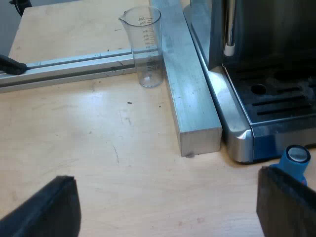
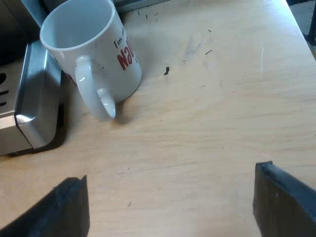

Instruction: Put the handle in the coffee machine

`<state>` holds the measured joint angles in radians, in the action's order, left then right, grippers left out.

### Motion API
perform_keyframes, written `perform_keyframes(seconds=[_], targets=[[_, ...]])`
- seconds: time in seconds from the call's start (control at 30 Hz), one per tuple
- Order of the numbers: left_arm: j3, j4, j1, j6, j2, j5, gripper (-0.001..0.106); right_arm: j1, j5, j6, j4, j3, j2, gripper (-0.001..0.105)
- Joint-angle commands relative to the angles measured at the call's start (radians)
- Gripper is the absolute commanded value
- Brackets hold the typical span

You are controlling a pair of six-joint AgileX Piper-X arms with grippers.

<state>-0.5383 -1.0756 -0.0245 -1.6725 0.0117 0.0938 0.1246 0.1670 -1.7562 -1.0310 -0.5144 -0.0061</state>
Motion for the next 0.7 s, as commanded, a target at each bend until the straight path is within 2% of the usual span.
perform_keyframes(seconds=[0.03, 0.1, 0.13, 0.3, 0.7], targets=[[-0.002, 0.006, -0.002, -0.014, 0.102, -0.012, 0.074, 0.000, 0.010, -0.001, 0.008, -0.007, -0.046, 0.070], [-0.002, 0.006, -0.002, -0.014, 0.106, -0.012, 0.074, 0.000, 0.010, -0.001, 0.008, -0.007, -0.046, 0.070], [-0.002, 0.000, -0.002, -0.014, 0.148, -0.007, 0.074, 0.000, 0.010, -0.001, 0.008, -0.007, -0.046, 0.070], [0.005, 0.022, -0.005, -0.014, 0.143, 0.014, 0.074, 0.000, 0.010, -0.001, 0.009, -0.007, -0.046, 0.070], [0.008, 0.027, -0.005, -0.014, 0.143, 0.014, 0.074, 0.000, 0.010, -0.001, 0.009, -0.007, -0.046, 0.070]])
